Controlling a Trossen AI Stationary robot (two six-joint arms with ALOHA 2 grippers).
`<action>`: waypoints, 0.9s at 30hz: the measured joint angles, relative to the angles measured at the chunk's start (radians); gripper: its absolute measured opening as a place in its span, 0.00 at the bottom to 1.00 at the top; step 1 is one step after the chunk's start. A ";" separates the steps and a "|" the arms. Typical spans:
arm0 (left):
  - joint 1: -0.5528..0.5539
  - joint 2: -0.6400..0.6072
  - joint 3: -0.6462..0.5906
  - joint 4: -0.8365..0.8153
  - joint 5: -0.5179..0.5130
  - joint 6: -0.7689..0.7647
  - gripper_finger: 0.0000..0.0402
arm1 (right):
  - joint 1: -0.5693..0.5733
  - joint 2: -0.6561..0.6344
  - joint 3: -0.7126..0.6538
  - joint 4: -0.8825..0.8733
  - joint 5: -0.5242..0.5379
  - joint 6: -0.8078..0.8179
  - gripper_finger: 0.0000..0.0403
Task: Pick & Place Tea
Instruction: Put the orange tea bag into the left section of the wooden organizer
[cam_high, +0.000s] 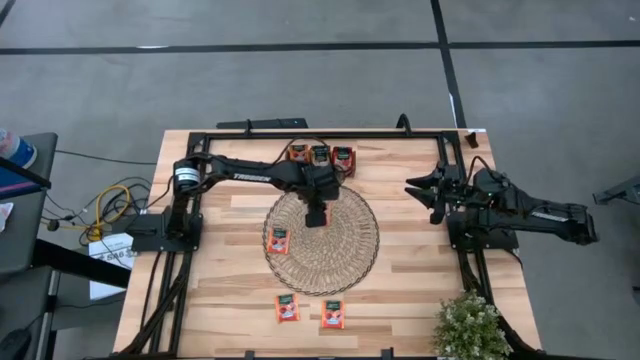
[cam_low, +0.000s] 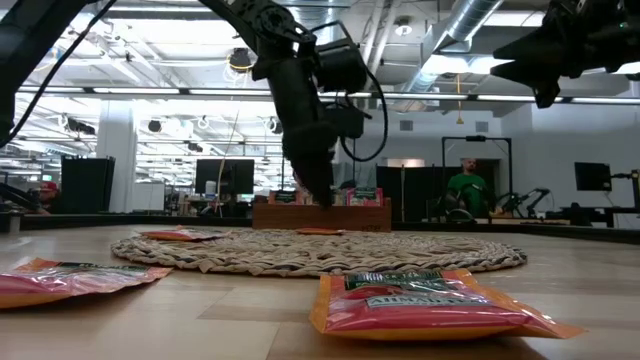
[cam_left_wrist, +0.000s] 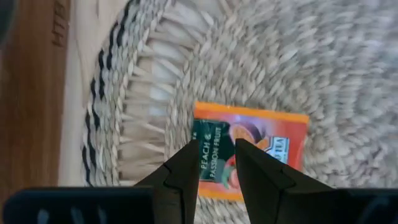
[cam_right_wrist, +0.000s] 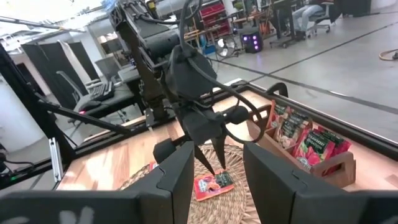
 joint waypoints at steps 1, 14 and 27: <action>0.000 0.002 -0.001 -0.003 -0.003 0.000 0.24 | 0.000 0.000 0.000 0.000 0.000 0.000 0.32; -0.002 0.028 -0.001 0.028 -0.019 -0.008 0.24 | 0.001 0.000 0.000 0.004 -0.024 -0.002 0.32; 0.028 0.028 -0.001 0.026 -0.001 0.008 0.24 | 0.001 0.000 0.000 0.010 -0.027 -0.005 0.32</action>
